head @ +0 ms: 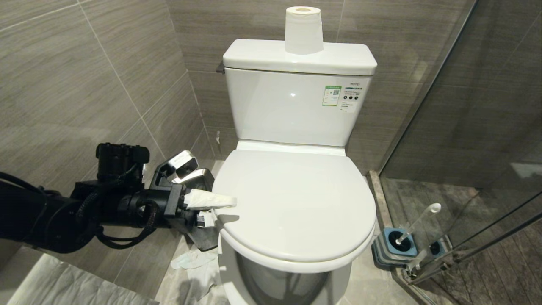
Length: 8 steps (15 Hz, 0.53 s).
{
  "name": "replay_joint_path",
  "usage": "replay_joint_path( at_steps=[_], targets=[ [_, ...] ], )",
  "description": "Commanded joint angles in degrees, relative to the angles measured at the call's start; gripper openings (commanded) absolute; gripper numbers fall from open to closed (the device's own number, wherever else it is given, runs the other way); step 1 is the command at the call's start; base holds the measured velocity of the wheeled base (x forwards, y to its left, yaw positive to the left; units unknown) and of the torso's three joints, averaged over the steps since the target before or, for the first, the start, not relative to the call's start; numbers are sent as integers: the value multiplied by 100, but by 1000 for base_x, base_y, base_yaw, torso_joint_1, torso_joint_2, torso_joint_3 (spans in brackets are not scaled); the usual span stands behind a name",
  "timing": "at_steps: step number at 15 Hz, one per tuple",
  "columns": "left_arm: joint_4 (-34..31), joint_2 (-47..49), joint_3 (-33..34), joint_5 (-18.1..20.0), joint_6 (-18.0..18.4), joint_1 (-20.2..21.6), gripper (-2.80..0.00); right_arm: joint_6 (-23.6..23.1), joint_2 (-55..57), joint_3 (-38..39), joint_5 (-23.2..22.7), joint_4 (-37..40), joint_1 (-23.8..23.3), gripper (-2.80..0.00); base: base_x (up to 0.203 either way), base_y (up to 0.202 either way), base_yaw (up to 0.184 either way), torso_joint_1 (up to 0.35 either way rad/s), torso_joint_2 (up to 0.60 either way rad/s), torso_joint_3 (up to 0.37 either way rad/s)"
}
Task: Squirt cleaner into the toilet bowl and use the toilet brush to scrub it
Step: Use the left hand to lift the toilet lid slightly
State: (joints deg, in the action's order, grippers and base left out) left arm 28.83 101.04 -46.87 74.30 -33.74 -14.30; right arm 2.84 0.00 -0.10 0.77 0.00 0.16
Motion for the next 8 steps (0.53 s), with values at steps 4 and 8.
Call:
replay_joint_path(
  at_steps=[4,8],
  targets=[
    [13,-354,-662,48,-640,-7,0,6,0,1,2,0,2,-280,0,0,0,0,0,0],
    [41,-366,-888,32,-695,-164,0,6,0,-1,2,0,2,-280,0,0,0,0,0,0]
  ],
)
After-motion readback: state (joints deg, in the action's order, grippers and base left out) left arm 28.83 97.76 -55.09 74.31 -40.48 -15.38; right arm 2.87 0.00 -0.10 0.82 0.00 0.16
